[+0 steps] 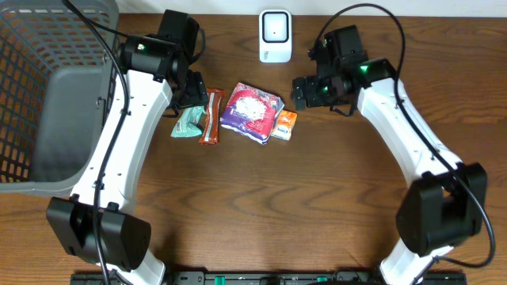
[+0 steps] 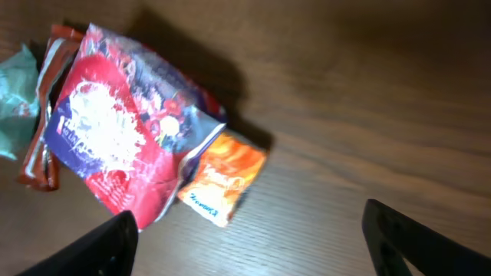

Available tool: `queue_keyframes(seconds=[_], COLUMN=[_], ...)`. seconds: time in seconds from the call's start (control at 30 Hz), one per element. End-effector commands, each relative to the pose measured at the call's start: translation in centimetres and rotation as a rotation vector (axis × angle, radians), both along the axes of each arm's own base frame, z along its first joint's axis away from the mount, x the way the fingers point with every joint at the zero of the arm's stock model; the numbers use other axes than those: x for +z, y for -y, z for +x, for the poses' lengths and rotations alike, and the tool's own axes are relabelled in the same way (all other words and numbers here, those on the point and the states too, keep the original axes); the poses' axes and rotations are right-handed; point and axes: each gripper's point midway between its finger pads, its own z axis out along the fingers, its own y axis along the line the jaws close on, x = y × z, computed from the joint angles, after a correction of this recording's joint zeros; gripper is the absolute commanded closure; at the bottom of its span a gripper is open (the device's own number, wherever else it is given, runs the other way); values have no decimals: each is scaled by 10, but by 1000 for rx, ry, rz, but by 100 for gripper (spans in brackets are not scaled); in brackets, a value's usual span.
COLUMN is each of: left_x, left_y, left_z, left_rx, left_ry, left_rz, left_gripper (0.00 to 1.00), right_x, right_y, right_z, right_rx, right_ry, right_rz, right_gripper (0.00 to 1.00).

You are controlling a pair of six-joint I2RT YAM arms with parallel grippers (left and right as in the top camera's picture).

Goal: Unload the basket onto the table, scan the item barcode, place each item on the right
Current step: 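Lower the right gripper and grasp the orange packet, then lift the orange packet with the right gripper up to the scanner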

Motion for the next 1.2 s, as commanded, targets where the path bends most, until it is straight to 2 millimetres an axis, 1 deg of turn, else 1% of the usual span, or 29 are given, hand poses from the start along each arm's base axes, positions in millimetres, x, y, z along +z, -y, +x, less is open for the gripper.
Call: queue_keyframes(seconds=[0.0, 0.03, 0.1, 0.2, 0.23, 0.37, 0.47, 0.6, 0.67, 0.8, 0.87, 0.9, 0.93, 1.0, 1.07, 1.17], left_x=[0, 0, 0, 0, 0, 0, 0, 0, 0, 0, 0, 0, 0, 0, 0, 0], left_y=[0, 0, 0, 0, 0, 0, 0, 0, 0, 0, 0, 0, 0, 0, 0, 0], left_z=[1, 1, 1, 1, 1, 1, 1, 1, 1, 1, 1, 1, 1, 1, 1, 1], left_rx=[10, 10, 10, 10, 10, 10, 10, 10, 10, 10, 10, 10, 10, 10, 10, 10], left_ry=[2, 2, 2, 2, 2, 2, 2, 2, 2, 2, 2, 2, 2, 2, 2, 2], left_rz=[2, 2, 2, 2, 2, 2, 2, 2, 2, 2, 2, 2, 2, 2, 2, 2], left_gripper=[2, 2, 2, 2, 2, 2, 2, 2, 2, 2, 2, 2, 2, 2, 2, 2], right_x=[-23, -29, -43, -63, -68, -87, -97, -98, -101, -114, -119, -121, -121, -121, -119, -111], right_y=[-21, -24, -25, -24, -25, -31, -31, -31, -31, -35, -39, -40, -39, -38, -34, -25], right_z=[-9, -10, -11, -12, -13, -17, -19, -19, -20, -27, -28, -28, -28, -25, -21, -14], right_rx=[25, 21, -12, -83, -105, -126, -132, -131, -132, -118, -106, -103, -104, -109, -113, -78], right_ry=[-117, -138, -187, -258, -279, -346, -369, -369, -369, -362, -345, -341, -341, -334, -322, -299], right_rz=[126, 139, 149, 153, 162, 183, 176, 174, 164, 123, 120, 120, 121, 126, 129, 116], right_gripper=[16, 19, 29, 33, 36, 44, 44, 43, 45, 46, 48, 51, 61, 72, 80, 99])
